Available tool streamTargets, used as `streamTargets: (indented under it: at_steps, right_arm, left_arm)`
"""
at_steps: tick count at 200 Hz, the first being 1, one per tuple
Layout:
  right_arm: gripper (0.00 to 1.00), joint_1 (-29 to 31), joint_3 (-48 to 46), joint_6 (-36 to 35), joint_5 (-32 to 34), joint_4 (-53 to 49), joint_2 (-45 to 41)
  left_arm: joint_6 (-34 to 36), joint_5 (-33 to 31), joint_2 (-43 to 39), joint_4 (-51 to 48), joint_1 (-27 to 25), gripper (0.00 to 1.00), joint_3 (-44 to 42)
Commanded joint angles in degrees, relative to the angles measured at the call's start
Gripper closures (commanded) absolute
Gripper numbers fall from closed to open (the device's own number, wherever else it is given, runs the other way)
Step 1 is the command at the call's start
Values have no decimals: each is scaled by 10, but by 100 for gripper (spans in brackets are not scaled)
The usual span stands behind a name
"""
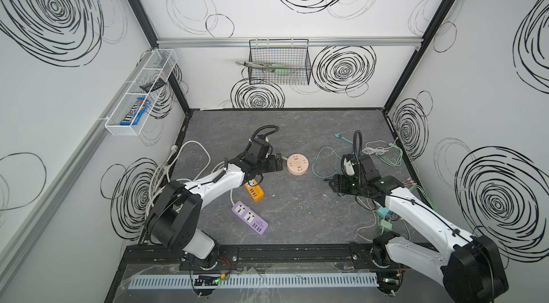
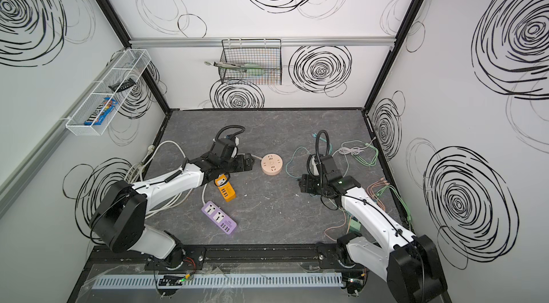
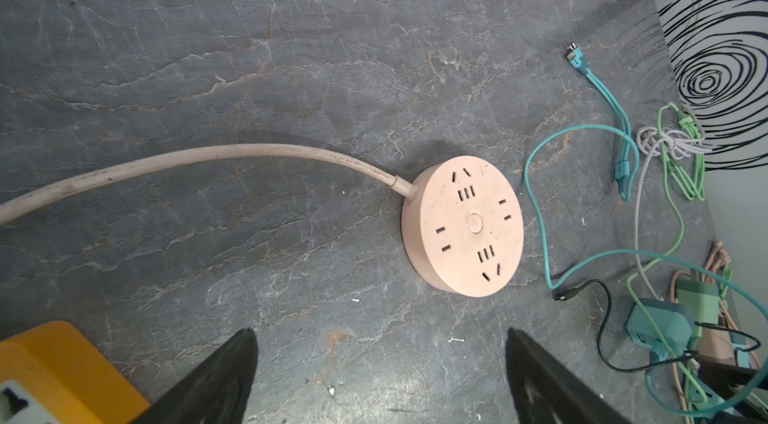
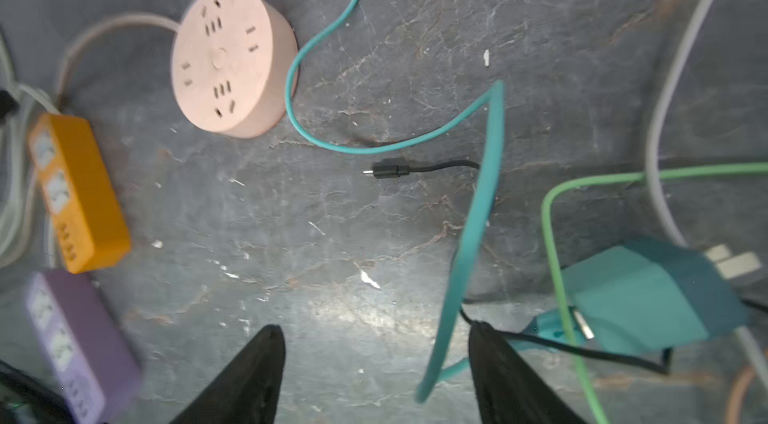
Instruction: Insert the plug
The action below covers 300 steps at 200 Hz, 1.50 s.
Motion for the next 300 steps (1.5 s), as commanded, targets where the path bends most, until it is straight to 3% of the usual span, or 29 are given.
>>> streamTargets:
  at_steps: [1, 27, 50, 103, 165, 210, 251, 300]
  right_arm:
    - [54, 6, -8, 21, 61, 32, 24]
    - [86, 6, 22, 11, 56, 29, 23]
    - [100, 2, 59, -15, 47, 33, -13]
    - [100, -47, 102, -7, 36, 70, -96]
    - [100, -77, 85, -20, 59, 4, -80]
    - [100, -78, 24, 3, -18, -10, -68]
    - [100, -64, 37, -29, -161, 24, -87]
    - [100, -51, 81, -10, -232, 69, -87]
  left_arm:
    - [4, -11, 0, 0, 6, 4, 13]
    - [8, -19, -4, -6, 6, 4, 13]
    - [11, -20, -2, -10, 6, 4, 17]
    - [13, -21, -7, -12, 6, 4, 24]
    - [20, -19, -6, -11, -2, 4, 23]
    - [22, -19, 3, -13, -10, 4, 31]
    - [25, -19, 8, -13, -15, 4, 35]
    - [29, -15, 1, -4, -18, 4, 28]
